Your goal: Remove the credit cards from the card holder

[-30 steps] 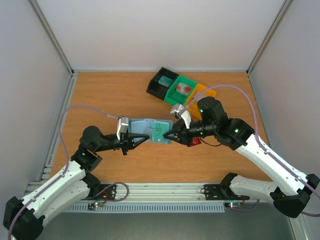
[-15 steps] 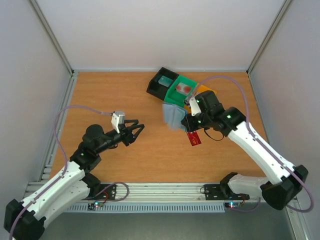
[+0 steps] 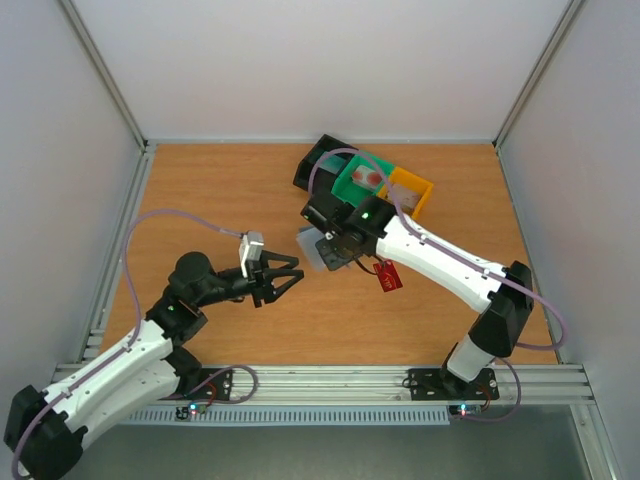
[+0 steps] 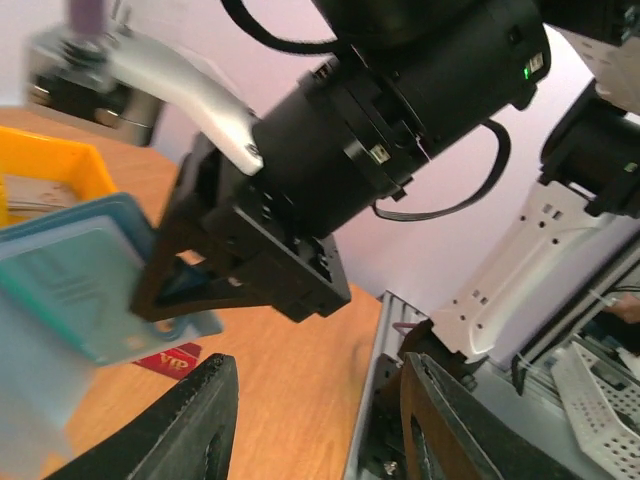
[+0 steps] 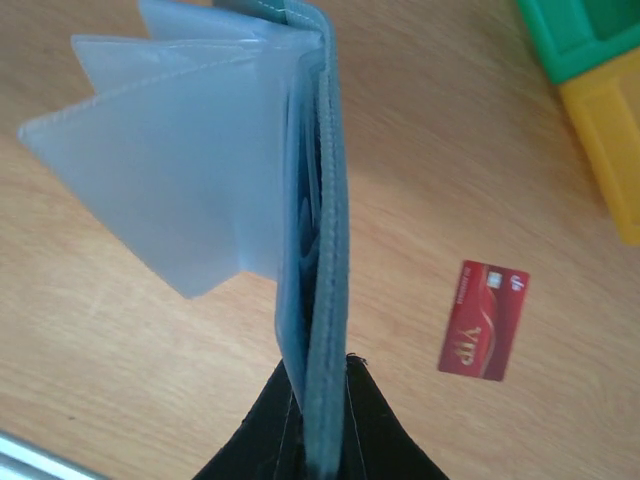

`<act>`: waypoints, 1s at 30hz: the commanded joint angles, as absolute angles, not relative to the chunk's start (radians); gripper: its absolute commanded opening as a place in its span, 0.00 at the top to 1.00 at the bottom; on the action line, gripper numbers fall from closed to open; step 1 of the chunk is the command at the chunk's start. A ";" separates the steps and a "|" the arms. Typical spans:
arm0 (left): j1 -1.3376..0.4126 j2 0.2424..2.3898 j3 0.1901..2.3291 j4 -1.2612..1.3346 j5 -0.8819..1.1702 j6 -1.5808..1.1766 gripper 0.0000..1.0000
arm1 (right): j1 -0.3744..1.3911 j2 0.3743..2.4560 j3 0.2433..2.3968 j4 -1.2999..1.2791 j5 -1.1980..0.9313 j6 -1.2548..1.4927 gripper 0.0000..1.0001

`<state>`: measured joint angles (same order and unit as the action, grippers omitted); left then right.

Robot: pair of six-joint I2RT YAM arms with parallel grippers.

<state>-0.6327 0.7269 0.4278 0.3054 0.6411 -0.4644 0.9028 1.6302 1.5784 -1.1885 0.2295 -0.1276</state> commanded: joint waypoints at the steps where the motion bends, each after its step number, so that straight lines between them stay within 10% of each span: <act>1: -0.672 0.748 0.410 0.427 0.638 -0.522 0.55 | 0.946 1.657 1.681 -1.168 0.171 -0.121 0.99; 13: -0.635 0.725 0.366 0.210 0.351 -0.622 0.66 | 0.987 1.613 1.658 -1.049 -0.058 -0.177 0.99; 30: -0.572 0.678 0.374 0.389 0.713 -0.505 0.65 | 0.925 1.275 1.356 -0.786 -0.558 -0.499 0.98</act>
<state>-0.5774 0.6922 0.3603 0.2588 0.5781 -0.5419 0.9245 1.3415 1.3911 -0.8841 -0.3618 -0.3611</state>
